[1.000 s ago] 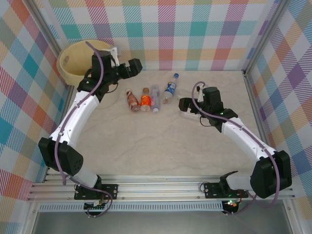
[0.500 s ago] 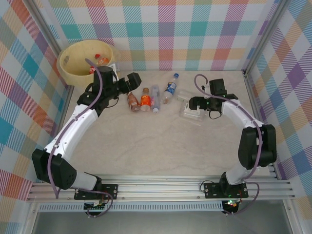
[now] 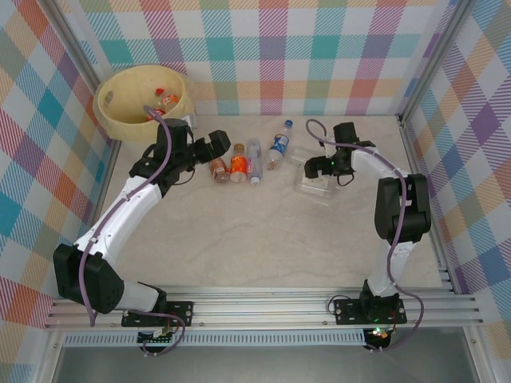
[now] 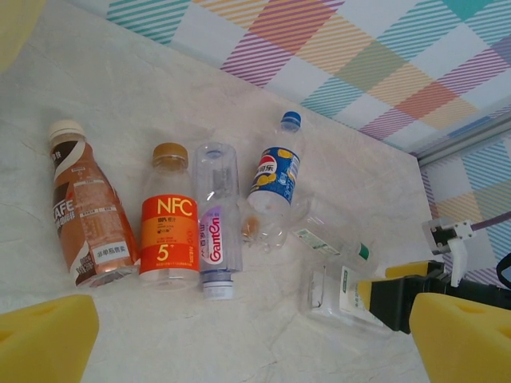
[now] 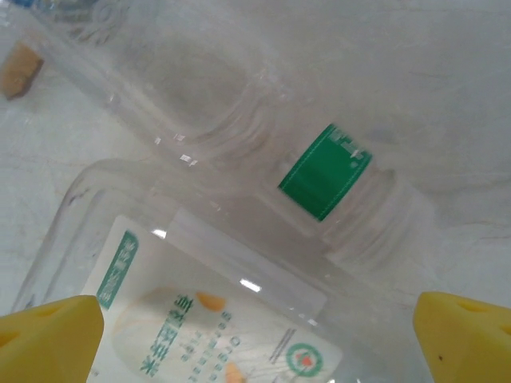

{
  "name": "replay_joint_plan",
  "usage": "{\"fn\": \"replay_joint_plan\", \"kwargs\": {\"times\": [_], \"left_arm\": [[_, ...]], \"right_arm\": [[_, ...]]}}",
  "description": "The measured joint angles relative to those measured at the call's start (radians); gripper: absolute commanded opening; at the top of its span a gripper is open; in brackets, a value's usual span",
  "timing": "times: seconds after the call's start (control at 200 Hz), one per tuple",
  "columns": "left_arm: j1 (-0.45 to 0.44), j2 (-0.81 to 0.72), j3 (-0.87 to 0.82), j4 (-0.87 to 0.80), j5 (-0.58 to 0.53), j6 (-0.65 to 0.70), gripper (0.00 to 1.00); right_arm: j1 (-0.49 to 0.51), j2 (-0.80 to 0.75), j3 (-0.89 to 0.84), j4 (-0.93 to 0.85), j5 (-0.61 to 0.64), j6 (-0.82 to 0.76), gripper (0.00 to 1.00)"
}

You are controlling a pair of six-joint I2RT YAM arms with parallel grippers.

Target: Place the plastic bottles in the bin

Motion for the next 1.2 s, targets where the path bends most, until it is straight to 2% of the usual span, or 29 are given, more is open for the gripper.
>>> {"fn": "replay_joint_plan", "kwargs": {"times": [0.34, 0.54, 0.67, 0.845, 1.2], "left_arm": [[0.000, -0.001, -0.021, 0.000, -0.024, 0.000, 1.00], [0.000, -0.001, -0.021, 0.000, -0.021, 0.000, 1.00], [0.000, -0.001, -0.021, 0.000, -0.021, 0.000, 1.00], [0.000, -0.001, -0.021, -0.001, -0.022, 0.004, 1.00], [0.000, -0.029, -0.077, 0.000, -0.035, 0.022, 1.00]], "right_arm": [[0.010, -0.123, -0.132, -0.019, -0.143, 0.082, 1.00], [0.109, -0.179, -0.140, -0.047, -0.132, 0.096, 1.00], [0.168, -0.176, -0.140, -0.049, -0.058, -0.016, 1.00], [0.163, -0.122, -0.097, -0.083, 0.031, -0.216, 1.00], [0.152, 0.008, 0.008, -0.130, 0.082, -0.447, 1.00]]}}
